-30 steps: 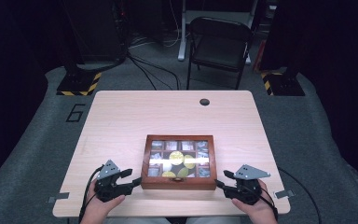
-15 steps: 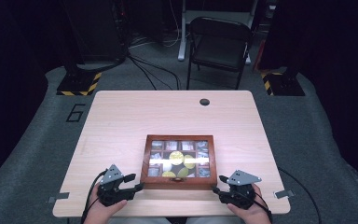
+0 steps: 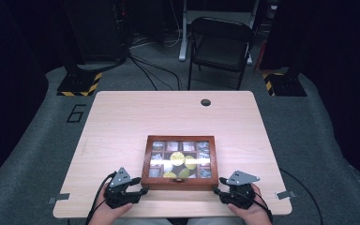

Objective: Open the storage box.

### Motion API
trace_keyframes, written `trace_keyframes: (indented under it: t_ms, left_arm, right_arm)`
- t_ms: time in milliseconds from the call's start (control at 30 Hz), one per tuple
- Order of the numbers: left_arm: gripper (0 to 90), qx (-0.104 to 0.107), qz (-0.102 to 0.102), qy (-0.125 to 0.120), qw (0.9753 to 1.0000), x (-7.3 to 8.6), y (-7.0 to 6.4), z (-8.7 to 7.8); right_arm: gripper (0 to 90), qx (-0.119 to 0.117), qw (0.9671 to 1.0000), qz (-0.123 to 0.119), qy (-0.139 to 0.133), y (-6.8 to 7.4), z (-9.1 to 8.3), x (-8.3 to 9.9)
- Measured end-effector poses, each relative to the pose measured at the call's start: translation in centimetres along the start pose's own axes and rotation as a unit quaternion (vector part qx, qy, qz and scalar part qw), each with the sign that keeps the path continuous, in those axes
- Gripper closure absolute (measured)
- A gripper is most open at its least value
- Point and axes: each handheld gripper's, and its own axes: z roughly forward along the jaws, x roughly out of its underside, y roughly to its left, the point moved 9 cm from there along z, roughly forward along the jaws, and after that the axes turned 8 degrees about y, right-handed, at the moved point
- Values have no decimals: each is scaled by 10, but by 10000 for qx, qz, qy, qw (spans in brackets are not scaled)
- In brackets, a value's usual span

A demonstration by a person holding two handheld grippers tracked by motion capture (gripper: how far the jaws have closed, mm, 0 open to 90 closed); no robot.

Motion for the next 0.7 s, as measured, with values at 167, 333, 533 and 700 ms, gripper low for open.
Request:
trace_keyframes:
  t_ms: [167,333,533,700]
  left_arm:
    - [504,-58,-47,-38,10000,0,1,1]
    - [522,-98,-99,25,9999,0,2,4]
    - [522,-121,-103,47,9999,0,3,7]
    - [521,-240,-36,178,9995,2,3,10]
  right_arm:
    - [521,18,10000,-64,45,-1,3,0]
    - [515,-32,10000,-22,61,-1,5,0]
    - [516,-24,10000,-32,55,-1,5,0]
    - [517,-29,9999,-93,89,-2,5,0]
